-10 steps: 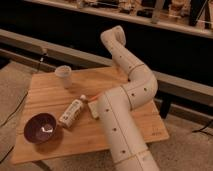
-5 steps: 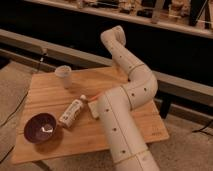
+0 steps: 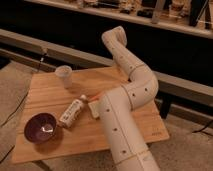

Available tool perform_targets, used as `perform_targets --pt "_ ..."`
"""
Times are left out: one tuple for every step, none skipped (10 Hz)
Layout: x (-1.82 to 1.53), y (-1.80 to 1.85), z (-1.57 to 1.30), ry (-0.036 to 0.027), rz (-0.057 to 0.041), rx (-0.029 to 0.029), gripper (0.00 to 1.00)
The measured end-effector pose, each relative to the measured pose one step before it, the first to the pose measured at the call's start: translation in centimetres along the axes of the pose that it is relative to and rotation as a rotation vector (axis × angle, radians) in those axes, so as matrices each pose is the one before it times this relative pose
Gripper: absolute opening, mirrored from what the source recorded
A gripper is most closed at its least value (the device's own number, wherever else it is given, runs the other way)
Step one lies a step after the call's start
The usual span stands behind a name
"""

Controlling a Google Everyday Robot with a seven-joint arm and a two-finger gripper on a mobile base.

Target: Push the eraser across the table

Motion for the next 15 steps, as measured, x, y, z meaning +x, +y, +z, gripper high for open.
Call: perform_targets --pt "0.005 0.384 0.429 -0.00245 -0.00079 -0.00119 0.58" --pt "0.075 0.108 0.251 0.00203 -0.0008 0.00138 0.58" --pt "0.0 0.018 -0.044 -0.00018 0.0 -0.00037 0.58" --pt "0.009 -0.079 0.052 0.0009 0.00083 0.00058 0.58" --pt "0.002 0.092 -0.063 -0.00063 -0.00106 -0.00031 0.58" --pt "-0.005 0.01 0.006 -0.00023 -0.00003 -0.00013 0.58" --pt "-0.02 0.137 0.512 -0.00018 0.00079 -0.00011 0.58" --pt "-0.002 0.366 0.942 -0.00052 0.00009 -0.0006 0.58" --pt "0.031 0.389 1.028 -0.00057 -0.00053 -0.00076 0.58" --pt "0.054 0.19 0.65 0.00013 0.00029 0.00035 0.58" --pt "0.008 0.029 0.084 -0.00044 0.00054 0.00001 0.58" --pt "0.002 -0.016 0.009 0.00016 0.00012 0.00038 0.58" --pt "-0.001 0.006 -0.019 -0.00004 -0.00028 -0.00002 0.58" --pt "-0.049 0.057 -0.028 -0.00091 -0.00523 -0.00123 0.58" --pt "0.039 0.156 0.038 0.00603 -0.00723 -0.01738 0.58"
